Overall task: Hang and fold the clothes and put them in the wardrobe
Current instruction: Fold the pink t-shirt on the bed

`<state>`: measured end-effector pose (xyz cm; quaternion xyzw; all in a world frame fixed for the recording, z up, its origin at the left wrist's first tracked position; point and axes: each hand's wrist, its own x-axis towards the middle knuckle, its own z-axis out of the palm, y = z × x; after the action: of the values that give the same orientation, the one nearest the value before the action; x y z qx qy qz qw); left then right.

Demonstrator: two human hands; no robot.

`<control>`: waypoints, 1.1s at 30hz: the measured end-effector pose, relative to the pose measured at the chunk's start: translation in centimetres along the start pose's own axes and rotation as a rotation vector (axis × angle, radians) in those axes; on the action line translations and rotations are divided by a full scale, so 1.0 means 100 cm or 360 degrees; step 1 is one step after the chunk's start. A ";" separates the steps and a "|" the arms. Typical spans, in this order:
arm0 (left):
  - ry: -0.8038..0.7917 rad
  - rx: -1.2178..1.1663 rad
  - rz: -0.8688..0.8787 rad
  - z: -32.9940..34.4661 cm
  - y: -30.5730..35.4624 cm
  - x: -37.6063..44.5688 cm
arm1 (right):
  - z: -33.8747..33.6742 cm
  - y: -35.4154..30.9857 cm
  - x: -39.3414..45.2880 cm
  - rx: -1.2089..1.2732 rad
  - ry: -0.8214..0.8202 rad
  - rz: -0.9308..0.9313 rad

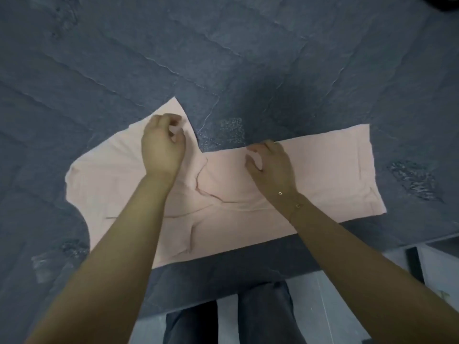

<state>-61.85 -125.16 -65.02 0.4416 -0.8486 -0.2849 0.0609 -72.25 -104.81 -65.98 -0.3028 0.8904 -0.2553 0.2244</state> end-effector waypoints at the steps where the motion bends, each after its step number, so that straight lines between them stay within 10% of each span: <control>1: -0.0017 0.0117 -0.0126 -0.008 -0.018 0.015 | 0.016 -0.018 -0.003 0.0139 -0.0165 0.0151; 4: -0.0250 0.0246 -0.0444 -0.025 -0.059 0.046 | 0.062 -0.060 -0.011 0.0540 -0.0493 0.0622; 11: -0.0714 -0.0031 -0.0302 -0.028 -0.083 0.066 | 0.107 -0.104 0.010 0.1068 -0.0170 0.1051; 15: -0.0634 -0.0649 -0.0319 -0.057 -0.092 0.053 | 0.100 -0.116 0.004 0.1262 -0.0073 0.0846; 21: -0.0405 -0.0623 -0.0045 -0.130 -0.131 -0.063 | 0.073 -0.122 -0.047 0.1315 -0.0408 0.0474; 27: -0.0663 -0.0609 -0.0407 -0.124 -0.188 -0.171 | 0.082 -0.103 -0.087 0.0880 -0.0862 0.0294; 33: -0.0608 -0.0636 -0.0346 -0.108 -0.200 -0.181 | 0.089 -0.108 -0.073 0.0643 -0.0854 0.0138</control>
<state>-32.80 -124.60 -64.13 0.4477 -0.7195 -0.5290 -0.0451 -57.52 -110.33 -64.69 -0.2705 0.7430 -0.3280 0.5170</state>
